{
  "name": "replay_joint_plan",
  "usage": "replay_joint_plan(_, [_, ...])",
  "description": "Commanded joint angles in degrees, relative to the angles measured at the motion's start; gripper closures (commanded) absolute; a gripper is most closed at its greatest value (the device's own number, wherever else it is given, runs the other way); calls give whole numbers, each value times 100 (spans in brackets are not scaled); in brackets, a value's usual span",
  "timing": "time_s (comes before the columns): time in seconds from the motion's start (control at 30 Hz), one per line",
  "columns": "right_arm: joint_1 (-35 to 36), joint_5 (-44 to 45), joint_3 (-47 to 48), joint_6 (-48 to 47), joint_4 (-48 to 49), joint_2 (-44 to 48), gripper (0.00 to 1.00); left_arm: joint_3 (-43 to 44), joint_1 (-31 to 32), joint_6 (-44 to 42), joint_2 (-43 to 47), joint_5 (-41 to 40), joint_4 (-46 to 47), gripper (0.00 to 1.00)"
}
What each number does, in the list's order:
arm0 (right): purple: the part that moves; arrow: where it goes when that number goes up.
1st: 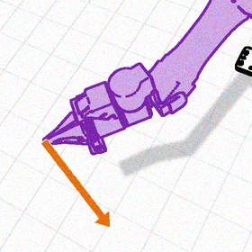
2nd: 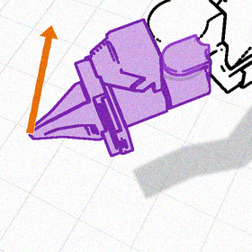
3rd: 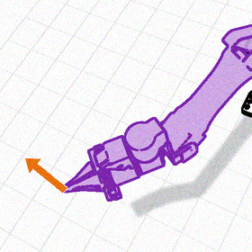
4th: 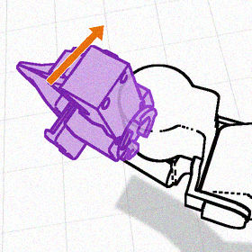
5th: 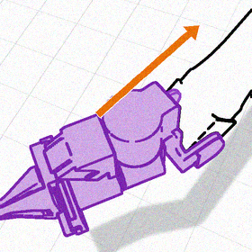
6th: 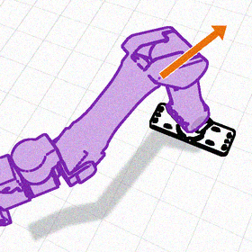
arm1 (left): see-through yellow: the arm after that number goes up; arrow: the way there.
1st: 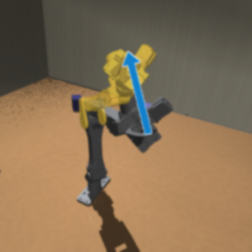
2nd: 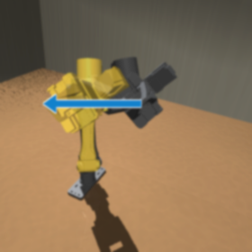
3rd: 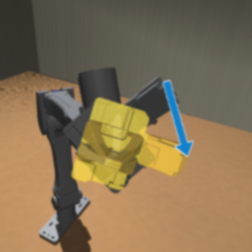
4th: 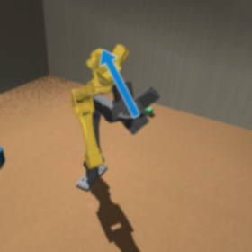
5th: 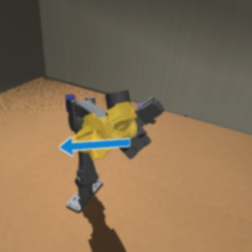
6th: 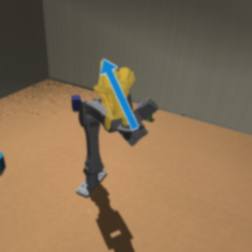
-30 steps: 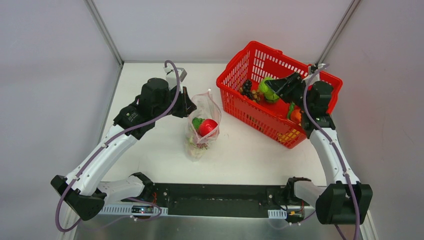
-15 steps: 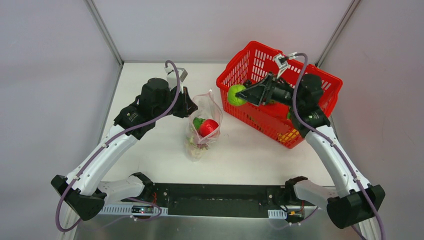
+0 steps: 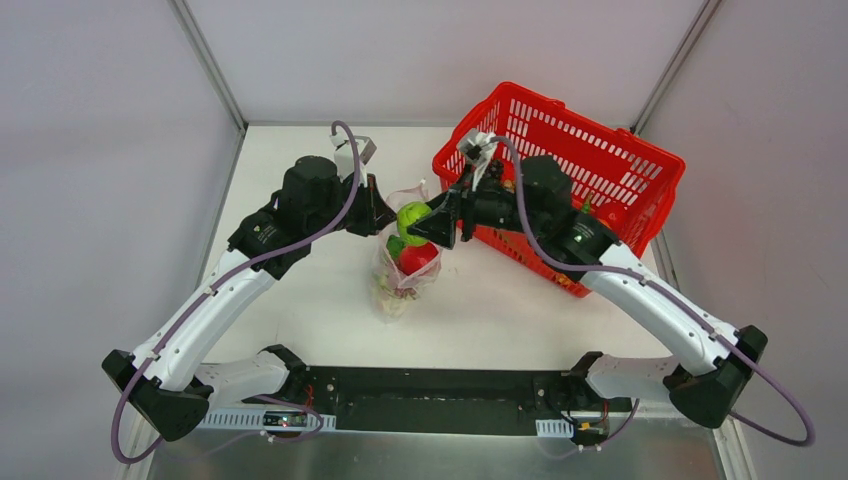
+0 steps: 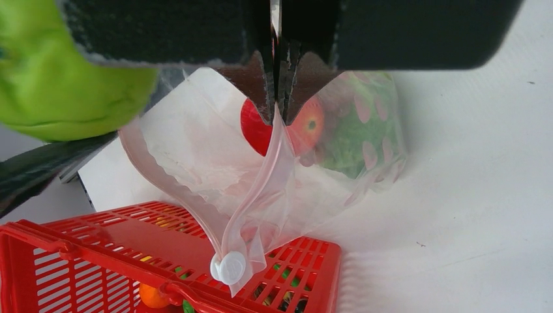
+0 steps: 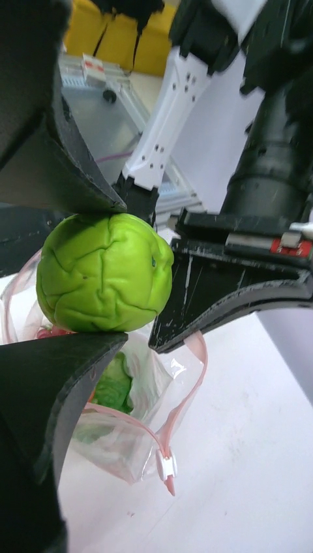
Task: Place the food in the zip-top bag and seal the zipper
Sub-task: Place the fake fruit in the zipper food storage bag.
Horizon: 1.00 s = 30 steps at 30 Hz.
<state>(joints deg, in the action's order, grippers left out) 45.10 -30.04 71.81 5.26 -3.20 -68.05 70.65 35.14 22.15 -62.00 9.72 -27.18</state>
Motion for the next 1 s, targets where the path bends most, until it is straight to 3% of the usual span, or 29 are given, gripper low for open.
replay_joint_plan(0.0, [413,1289,444,-872,-520,-288,49,52,-42,96,77,126,292,100])
replay_joint_plan(0.53, [959,3172,521,-1211,-73,-1032,39,75,-42,-9,332,-56,227,100])
replay_joint_plan(0.8, [955,1909,760,-865,-109,-1106,18,-72,-42,-59,452,-391,260,100])
replay_joint_plan(0.87, [952,1888,600,-821,94,-928,10,-46,-42,-79,438,-391,241,100])
replay_joint_plan(0.97, [925,2056,461,-795,230,-664,7,-17,-42,-79,386,-316,222,100])
